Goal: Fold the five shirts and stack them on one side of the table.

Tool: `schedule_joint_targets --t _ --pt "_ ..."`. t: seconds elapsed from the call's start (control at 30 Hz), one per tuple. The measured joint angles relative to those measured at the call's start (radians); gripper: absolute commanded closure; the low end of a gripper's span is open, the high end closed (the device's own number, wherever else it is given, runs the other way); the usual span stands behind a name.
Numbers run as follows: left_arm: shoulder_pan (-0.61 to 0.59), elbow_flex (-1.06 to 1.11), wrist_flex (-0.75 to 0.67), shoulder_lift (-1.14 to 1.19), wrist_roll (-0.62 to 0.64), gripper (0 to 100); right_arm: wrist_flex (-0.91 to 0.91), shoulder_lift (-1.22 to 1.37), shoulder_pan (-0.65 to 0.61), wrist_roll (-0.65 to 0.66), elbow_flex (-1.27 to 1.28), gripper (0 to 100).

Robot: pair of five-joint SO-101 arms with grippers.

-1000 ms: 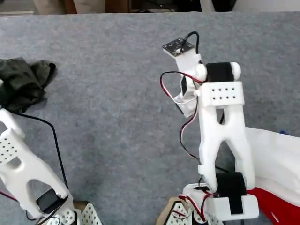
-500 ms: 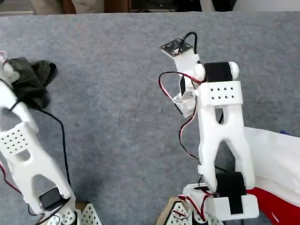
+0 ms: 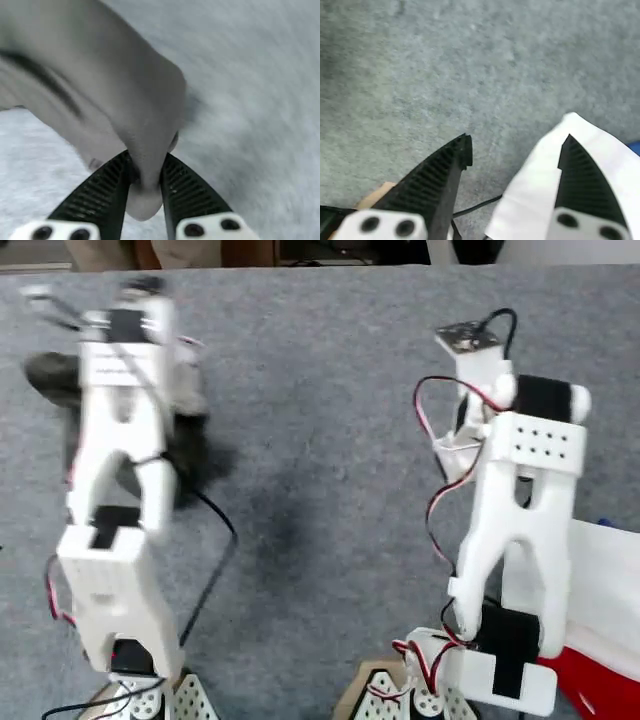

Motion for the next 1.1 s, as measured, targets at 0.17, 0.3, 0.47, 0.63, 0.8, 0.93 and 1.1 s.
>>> schedule_joint_targets --t 0.17,0.3,0.47,0.63,0.8,0.93,1.1 --pt "0.244 0.218 -0.118 -0.101 0.000 98 0.000 0.000 0.080 0.063 0.000 72.1" --pt "0.347 0.284 -0.144 -0.147 0.000 95 0.000 0.000 0.124 0.107 0.000 72.1" --pt "0.370 0.284 -0.075 -0.230 0.057 70 -0.028 0.000 0.124 0.114 0.000 72.1" --pt "0.232 0.238 0.021 -0.319 0.219 69 -0.037 0.000 0.052 0.114 0.000 72.1" --pt "-0.006 0.222 0.038 -0.427 0.199 69 -0.037 0.000 -0.137 0.114 -0.046 72.1" --pt "-0.327 0.235 0.038 -0.514 0.169 69 -0.037 0.023 -0.345 0.114 -0.132 72.1" --pt "-0.798 0.356 0.038 -0.539 0.166 69 -0.126 0.166 -0.618 0.114 -0.215 72.1"
